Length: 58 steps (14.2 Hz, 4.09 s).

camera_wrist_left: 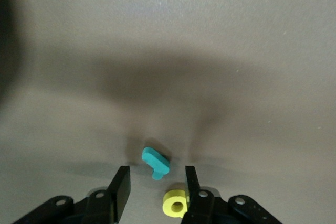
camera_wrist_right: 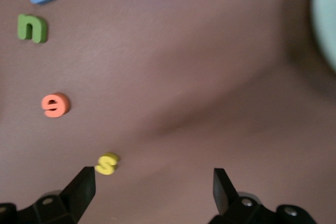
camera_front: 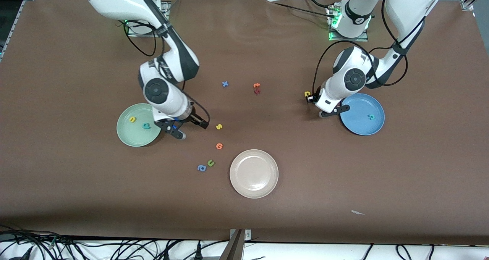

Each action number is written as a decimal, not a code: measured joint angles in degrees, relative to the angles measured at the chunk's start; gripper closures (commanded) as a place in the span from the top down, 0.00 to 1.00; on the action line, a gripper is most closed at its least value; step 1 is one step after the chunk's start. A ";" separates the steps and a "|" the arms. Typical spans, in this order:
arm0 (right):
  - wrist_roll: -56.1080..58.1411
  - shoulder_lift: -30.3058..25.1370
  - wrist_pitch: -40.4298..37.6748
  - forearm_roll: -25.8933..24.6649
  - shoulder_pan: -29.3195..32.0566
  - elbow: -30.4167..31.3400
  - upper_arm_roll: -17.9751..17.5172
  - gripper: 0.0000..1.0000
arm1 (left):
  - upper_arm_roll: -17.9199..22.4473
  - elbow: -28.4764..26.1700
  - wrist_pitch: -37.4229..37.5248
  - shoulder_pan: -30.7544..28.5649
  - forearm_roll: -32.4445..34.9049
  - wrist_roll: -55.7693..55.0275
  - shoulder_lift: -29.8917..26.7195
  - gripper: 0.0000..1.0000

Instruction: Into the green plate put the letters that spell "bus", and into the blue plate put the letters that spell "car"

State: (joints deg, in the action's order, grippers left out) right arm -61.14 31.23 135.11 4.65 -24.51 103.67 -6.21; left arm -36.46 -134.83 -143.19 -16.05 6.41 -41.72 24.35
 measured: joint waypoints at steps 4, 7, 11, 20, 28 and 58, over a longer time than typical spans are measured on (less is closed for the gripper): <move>-8.12 3.13 7.07 -0.09 -3.49 -0.27 0.00 0.85 | 0.01 -0.36 -0.05 0.00 0.27 -0.02 0.05 0.44; -8.84 4.76 9.45 -0.10 -3.86 -0.34 0.03 0.61 | 0.06 -0.41 -2.04 0.00 0.27 -0.03 0.44 0.43; -9.13 6.29 11.75 -0.10 -4.07 -0.48 0.04 0.60 | 0.14 -0.41 -2.76 -0.03 0.28 -0.06 0.81 0.41; -11.10 9.57 13.12 -1.15 -5.69 -3.62 0.75 0.53 | 0.04 -0.59 -2.74 0.01 2.61 -0.81 0.71 0.22; -11.10 9.76 13.06 -1.81 -5.86 -3.64 1.08 0.29 | -0.07 -0.56 -2.77 0.01 2.61 -0.82 0.63 0.06; 46.62 -7.71 3.00 -2.68 1.95 21.72 19.59 0.89 | 0.16 12.86 20.72 -20.43 3.66 26.49 -2.25 0.98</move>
State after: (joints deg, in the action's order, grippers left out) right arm -14.52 23.52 138.12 1.97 -22.56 125.40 13.38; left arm -36.31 -121.97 -122.47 -36.48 10.06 -15.24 22.09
